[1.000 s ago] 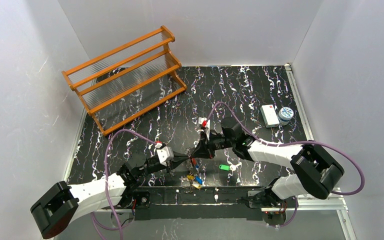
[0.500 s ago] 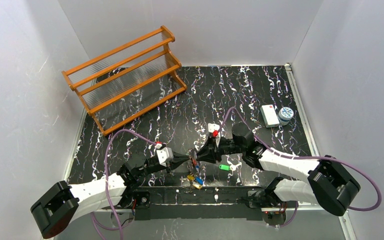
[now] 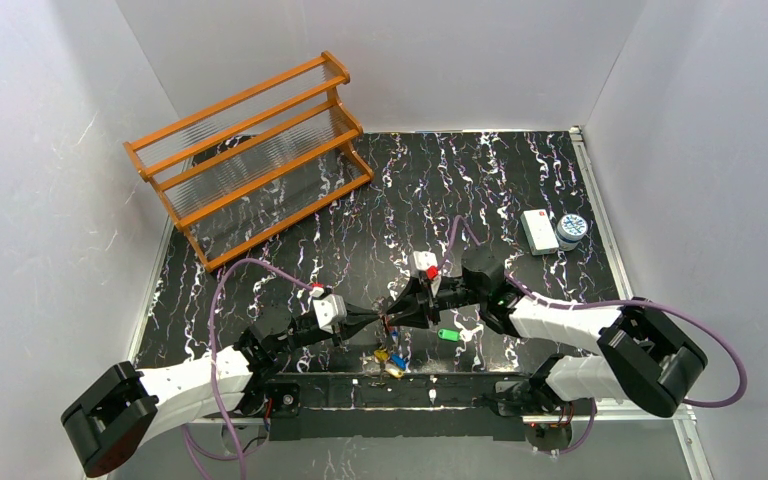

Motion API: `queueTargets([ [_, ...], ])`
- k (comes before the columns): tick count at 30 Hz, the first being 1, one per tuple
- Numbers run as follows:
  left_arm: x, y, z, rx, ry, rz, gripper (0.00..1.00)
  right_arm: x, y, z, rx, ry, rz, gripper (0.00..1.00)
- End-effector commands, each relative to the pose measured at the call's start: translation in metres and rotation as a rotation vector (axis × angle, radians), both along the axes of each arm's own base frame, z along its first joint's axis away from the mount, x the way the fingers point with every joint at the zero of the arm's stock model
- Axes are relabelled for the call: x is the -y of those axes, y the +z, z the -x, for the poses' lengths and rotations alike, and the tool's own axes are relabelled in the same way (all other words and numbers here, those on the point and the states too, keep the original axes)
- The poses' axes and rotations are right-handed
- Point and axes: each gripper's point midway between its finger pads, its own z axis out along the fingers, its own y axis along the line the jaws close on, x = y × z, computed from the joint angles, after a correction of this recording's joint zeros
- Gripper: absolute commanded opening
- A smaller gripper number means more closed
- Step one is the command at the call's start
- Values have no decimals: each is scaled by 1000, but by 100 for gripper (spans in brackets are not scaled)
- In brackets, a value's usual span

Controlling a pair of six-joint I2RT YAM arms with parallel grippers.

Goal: Put the keys on the keyring

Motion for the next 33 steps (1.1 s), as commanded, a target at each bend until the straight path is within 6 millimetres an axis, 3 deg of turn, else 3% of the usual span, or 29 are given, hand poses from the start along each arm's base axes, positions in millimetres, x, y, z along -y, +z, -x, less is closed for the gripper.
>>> queueTargets([
  [1, 3, 16, 1, 38, -13, 46, 0, -9, 21, 0, 74, 60, -79, 38],
  [10, 4, 19, 2, 42, -21, 51, 0, -14, 14, -7, 68, 37, -62, 38],
  [22, 4, 21, 3, 44, -25, 57, 0, -20, 20, -22, 93, -27, -72, 37],
  [24, 5, 22, 2, 46, -25, 57, 0, -21, 19, -20, 87, -11, -71, 35],
  [33, 3, 22, 2, 51, -16, 61, 0, -19, 14, -9, 76, 56, -72, 2],
])
